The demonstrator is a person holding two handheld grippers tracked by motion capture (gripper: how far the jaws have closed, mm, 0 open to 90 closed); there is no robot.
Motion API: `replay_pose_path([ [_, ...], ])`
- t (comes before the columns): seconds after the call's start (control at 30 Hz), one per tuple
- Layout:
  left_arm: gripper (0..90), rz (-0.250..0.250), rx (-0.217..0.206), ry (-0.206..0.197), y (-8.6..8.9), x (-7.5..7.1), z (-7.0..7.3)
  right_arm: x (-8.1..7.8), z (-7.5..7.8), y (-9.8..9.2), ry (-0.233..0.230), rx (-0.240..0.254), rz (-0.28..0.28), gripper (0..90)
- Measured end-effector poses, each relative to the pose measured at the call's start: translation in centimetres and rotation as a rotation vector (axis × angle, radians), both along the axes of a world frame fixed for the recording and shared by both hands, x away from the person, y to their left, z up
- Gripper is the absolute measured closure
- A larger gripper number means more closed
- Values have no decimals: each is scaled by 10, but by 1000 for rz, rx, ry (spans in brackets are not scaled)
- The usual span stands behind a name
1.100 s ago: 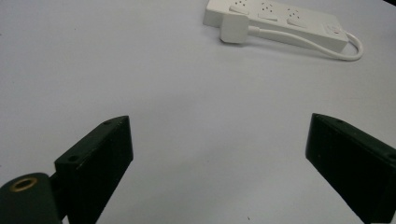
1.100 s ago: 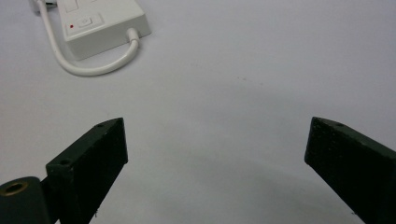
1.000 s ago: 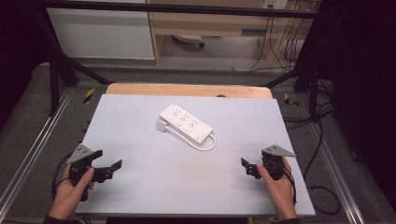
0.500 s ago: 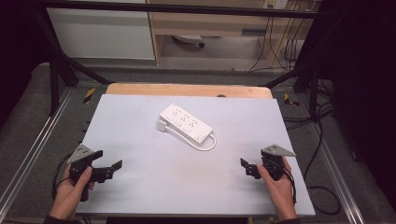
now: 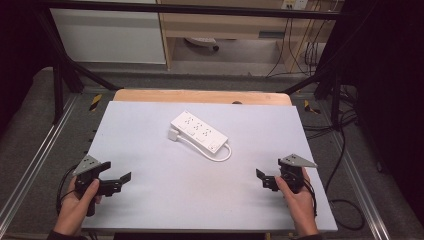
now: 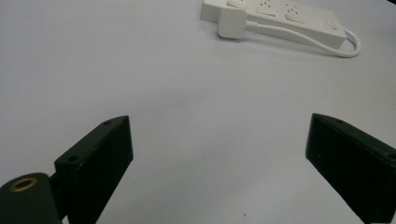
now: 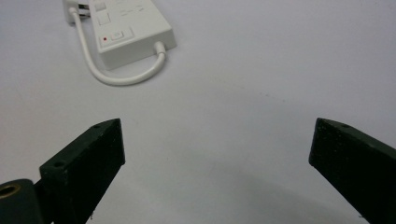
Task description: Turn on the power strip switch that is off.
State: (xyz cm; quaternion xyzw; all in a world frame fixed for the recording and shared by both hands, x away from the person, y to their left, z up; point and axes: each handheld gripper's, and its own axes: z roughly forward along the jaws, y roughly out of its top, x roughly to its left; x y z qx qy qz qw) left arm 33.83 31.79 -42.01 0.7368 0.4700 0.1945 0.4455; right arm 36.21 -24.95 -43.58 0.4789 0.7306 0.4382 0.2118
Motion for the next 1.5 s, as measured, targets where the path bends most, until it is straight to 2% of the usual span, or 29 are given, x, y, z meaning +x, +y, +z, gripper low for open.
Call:
replay_pose_path([
  [0.3, 75, -1, 5, -2, 0, 0, 0, -2, 4, 6, 0, 31, 31, 40],
  [0.4, 75, -5, 6, -5, 0, -1, 0, -2, 4, 10, 25, 96, 41, 41],
  [0.47, 75, -8, 8, -7, 0, -1, 0, -1, 5, 13, 29, 107, 49, 40],
  [0.53, 75, -9, 7, -7, 0, 0, 0, 0, 6, 16, 33, 103, 55, 39],
  [0.57, 75, -9, 10, -7, -1, 0, 0, 1, 8, 21, 41, 80, 67, 38],
  [0.63, 75, -10, 13, -7, -1, -1, 0, 2, 9, 23, 49, 79, 71, 38],
  [0.73, 74, -9, 15, -4, -1, 0, 0, 5, 12, 32, 59, 42, 96, 36],
  [0.83, 74, -11, 15, -1, -1, 0, 0, 8, 14, 37, 56, 27, 86, 36],
  [0.97, 74, -14, 17, 2, -2, 0, -1, 11, 18, 41, 58, 34, 80, 38],
  [1.33, 74, -19, 18, 3, -3, 0, -1, 28, 35, 61, 65, 17, 114, 43],
  [1.5, 74, -15, 26, 6, -2, 0, -2, 38, 40, 68, 72, 31, 121, 45],
])
